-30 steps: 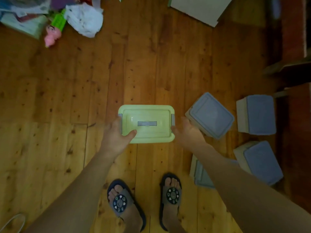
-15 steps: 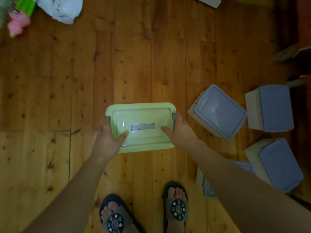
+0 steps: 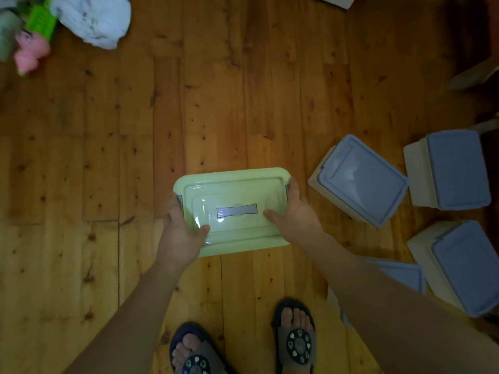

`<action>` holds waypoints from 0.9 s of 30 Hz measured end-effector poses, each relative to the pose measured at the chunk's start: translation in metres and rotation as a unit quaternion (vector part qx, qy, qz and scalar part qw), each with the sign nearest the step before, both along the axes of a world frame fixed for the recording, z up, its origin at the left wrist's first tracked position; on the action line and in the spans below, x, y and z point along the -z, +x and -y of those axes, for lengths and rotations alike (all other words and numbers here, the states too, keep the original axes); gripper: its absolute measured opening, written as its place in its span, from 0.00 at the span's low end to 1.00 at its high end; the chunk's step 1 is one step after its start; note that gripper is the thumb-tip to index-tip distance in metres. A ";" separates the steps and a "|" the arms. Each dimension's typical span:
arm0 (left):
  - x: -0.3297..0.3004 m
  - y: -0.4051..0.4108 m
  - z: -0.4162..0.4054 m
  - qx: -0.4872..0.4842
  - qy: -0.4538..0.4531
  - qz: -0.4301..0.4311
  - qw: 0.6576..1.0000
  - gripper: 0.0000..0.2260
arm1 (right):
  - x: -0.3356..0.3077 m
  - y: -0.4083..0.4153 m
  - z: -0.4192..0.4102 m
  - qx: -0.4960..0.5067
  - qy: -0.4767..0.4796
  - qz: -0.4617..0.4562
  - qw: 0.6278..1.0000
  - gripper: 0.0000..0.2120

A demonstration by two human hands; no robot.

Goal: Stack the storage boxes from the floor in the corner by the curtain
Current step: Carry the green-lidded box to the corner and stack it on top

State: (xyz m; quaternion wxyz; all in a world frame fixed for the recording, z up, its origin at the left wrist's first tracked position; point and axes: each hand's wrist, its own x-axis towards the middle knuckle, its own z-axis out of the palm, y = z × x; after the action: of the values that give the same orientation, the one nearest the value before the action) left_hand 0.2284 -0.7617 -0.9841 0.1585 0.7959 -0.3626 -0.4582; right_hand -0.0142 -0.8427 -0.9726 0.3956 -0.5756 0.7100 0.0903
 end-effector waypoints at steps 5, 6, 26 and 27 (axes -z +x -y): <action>-0.034 -0.005 0.003 0.007 -0.003 0.002 1.000 0.47 | -0.036 -0.008 0.000 -0.009 -0.015 -0.002 1.000 0.49; -0.048 -0.006 0.005 0.007 -0.010 0.005 1.000 0.47 | -0.050 -0.009 0.001 -0.013 -0.024 -0.001 1.000 0.49; -0.411 0.008 0.066 -0.006 -0.156 0.111 0.981 0.34 | -0.404 0.001 0.065 -0.019 -0.210 -0.029 0.977 0.35; -0.424 0.010 0.068 -0.006 -0.157 0.117 0.981 0.34 | -0.418 0.004 0.068 -0.018 -0.212 -0.035 0.976 0.35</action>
State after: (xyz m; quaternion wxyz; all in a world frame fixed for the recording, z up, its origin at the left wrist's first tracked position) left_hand 0.2383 -0.8296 -0.5600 0.2408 0.8110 -0.4417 -0.2987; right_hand -0.0106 -0.9107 -0.5550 0.2380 -0.6558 0.7155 -0.0352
